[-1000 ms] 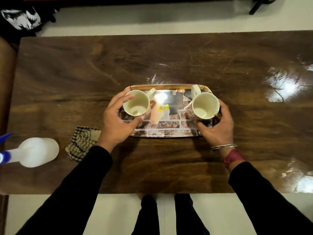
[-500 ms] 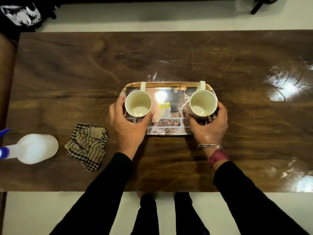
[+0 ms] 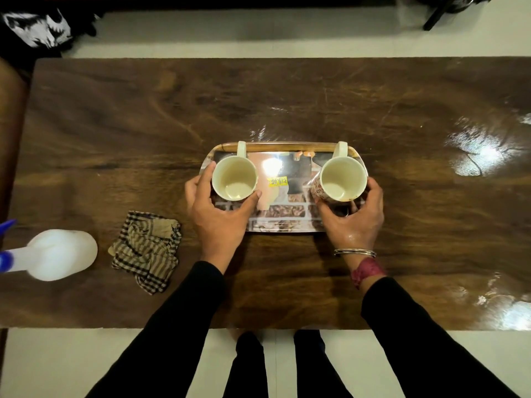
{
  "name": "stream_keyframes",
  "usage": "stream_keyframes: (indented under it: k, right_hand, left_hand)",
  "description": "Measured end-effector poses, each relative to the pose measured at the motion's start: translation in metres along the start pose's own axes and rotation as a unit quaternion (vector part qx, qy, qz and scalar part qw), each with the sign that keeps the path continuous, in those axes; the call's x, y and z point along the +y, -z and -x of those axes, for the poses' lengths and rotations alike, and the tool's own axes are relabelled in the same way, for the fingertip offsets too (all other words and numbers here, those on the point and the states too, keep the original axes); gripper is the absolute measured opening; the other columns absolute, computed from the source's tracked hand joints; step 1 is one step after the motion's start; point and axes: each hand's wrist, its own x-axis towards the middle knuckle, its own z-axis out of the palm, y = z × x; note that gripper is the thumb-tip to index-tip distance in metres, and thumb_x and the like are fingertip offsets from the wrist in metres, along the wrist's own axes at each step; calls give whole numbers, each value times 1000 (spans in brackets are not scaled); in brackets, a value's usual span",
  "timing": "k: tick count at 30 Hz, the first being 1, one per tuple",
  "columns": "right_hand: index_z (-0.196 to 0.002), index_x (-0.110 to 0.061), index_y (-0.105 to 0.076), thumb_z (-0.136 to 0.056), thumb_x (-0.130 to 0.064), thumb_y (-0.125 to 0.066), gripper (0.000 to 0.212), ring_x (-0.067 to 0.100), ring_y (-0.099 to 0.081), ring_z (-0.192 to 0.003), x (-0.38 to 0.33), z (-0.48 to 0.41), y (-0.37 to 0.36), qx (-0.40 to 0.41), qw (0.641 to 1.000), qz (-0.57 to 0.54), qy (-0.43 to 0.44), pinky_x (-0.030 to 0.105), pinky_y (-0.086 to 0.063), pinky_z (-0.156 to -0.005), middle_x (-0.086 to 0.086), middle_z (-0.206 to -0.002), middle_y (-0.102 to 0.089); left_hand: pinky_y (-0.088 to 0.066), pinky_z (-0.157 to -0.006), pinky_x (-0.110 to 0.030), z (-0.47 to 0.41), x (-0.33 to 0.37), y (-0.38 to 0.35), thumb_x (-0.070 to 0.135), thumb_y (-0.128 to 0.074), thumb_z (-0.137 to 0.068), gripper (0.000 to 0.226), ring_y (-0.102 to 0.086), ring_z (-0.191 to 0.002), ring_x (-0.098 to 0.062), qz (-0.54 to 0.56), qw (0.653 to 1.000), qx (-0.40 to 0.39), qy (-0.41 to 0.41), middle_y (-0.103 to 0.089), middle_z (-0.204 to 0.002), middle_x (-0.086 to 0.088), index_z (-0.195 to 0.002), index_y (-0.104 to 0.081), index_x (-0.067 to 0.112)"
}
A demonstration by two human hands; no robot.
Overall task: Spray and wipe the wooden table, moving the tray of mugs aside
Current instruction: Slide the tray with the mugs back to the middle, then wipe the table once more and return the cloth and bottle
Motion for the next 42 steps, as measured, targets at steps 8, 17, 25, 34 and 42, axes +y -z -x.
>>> stream_keyframes:
  k: [8, 17, 25, 34, 42]
  right_hand:
    - [-154, -9, -38, -63, -24, -100, 111, -1, -46, -137, 6, 6, 6, -11, 1000, 12, 4, 33, -52, -110, 0, -148, -43]
    - [-97, 2, -55, -73, -23, -94, 52, 19, -50, -95, -9, 77, 12, 10, 982, 123, 144, 32, -49, -82, 13, -102, -51]
    - [-101, -5, -59, -81, -24, -88, 40, 22, -56, -93, -22, 154, -69, -236, 942, 91, 222, 35, -53, -79, 5, -102, -55]
    - [-132, -1, -56, -84, -47, -81, 71, 30, -51, -129, -65, 200, -180, -392, 861, 132, 296, 41, -46, -111, 14, -134, -54]
    - [-165, -7, -11, -87, -78, -47, 111, 33, -1, -161, -73, 236, -246, -390, 776, 377, 321, 60, -7, -128, 14, -174, -5]
  left_hand:
    - [-52, -106, -30, 10, 0, 3, 41, -99, -57, 106, -51, -131, -6, 14, 999, 7, 38, -49, -143, -3, -148, -49, 19]
    - [-53, -106, -43, 56, -29, 36, 35, -95, -67, 87, -58, -127, -12, 19, 997, 4, 75, -58, -137, 0, -141, -53, 15]
    - [-59, -90, -31, 46, -76, 102, 33, -88, -78, 60, -66, -105, -10, -23, 994, 81, 76, -65, -119, -3, -129, -64, 12]
    - [-48, -54, -42, 52, -124, 210, 51, -82, -80, 47, -48, -51, -21, -73, 960, 248, 107, -56, -61, -6, -74, -60, 10]
    - [-46, -109, -30, -11, -140, 292, 43, -94, -61, 114, -49, -135, -11, -15, 994, 101, 50, -44, -151, -12, -152, -36, 7]
